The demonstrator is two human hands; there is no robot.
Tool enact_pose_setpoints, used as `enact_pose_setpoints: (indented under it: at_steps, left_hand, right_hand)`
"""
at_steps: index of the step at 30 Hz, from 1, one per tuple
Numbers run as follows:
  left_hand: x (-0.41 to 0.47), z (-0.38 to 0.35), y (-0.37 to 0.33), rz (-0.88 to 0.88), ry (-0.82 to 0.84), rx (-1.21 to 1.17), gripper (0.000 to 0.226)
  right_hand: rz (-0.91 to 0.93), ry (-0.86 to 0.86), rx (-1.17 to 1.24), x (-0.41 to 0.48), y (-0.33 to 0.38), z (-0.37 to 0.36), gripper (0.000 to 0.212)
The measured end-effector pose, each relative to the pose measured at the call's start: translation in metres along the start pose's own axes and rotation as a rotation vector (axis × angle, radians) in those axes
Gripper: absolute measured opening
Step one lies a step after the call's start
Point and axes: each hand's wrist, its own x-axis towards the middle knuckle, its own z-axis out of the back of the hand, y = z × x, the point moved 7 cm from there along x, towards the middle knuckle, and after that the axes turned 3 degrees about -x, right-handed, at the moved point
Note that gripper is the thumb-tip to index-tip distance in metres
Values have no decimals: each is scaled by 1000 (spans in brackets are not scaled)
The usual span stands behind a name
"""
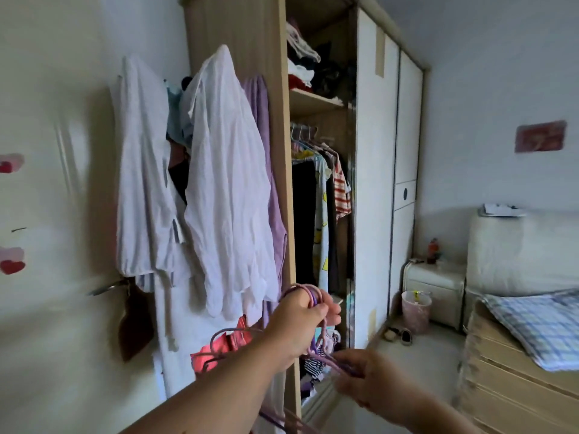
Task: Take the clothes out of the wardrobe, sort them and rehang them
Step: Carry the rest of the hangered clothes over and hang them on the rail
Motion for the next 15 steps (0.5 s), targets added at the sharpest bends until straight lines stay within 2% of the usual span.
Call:
enact_pose_setpoints:
  at_steps: [3, 11, 15]
  left_hand:
    - [47, -1, 0, -16, 70, -32, 25]
    - [158, -16, -17, -149, 307, 13, 25]
    - [200, -26, -29, -235, 444, -17, 26]
  right_hand:
    - [-26, -111, -31, 31, -8, 24, 24]
    - [-116, -429, -208, 99, -26, 81, 20]
    - [-180, -610, -273, 118, -31, 109, 34]
